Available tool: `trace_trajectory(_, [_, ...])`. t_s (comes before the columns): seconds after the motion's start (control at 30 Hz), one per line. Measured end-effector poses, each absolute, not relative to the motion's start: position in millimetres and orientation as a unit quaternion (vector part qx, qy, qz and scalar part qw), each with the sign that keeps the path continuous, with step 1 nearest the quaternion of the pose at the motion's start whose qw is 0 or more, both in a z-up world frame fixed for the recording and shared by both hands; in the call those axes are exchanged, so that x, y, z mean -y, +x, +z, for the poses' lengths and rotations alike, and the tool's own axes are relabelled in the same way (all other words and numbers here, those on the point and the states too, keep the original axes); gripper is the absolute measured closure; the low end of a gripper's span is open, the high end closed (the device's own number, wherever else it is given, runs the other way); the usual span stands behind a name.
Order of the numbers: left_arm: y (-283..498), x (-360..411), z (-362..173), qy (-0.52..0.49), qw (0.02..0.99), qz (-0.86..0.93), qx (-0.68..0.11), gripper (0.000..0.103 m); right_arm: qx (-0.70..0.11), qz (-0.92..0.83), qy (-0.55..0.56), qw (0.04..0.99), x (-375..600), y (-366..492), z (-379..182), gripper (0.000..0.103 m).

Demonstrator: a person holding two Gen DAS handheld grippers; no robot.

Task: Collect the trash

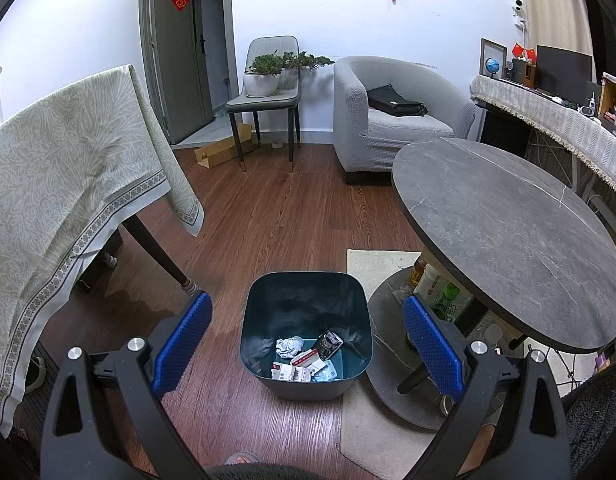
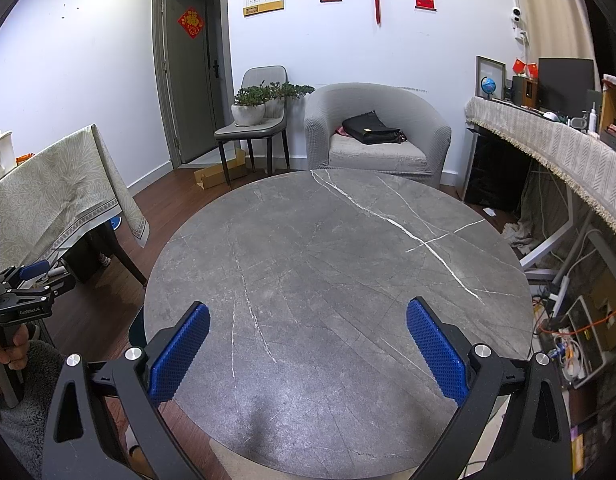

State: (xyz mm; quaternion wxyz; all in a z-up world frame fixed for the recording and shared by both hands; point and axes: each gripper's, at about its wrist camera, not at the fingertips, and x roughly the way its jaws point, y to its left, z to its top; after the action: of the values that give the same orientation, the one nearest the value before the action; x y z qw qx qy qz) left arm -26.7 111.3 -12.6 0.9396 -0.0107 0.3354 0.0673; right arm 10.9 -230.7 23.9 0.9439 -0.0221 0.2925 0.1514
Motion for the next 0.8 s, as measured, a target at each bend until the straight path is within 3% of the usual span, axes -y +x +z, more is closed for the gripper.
trace_trajectory(0.8, [-25.4, -112.6, -14.4, -0.013, 0.938, 0.065, -0.341, 0.005, -0.293, 0.152, -0.023, 0.944, 230.9, 11.1, 24.3, 0.003])
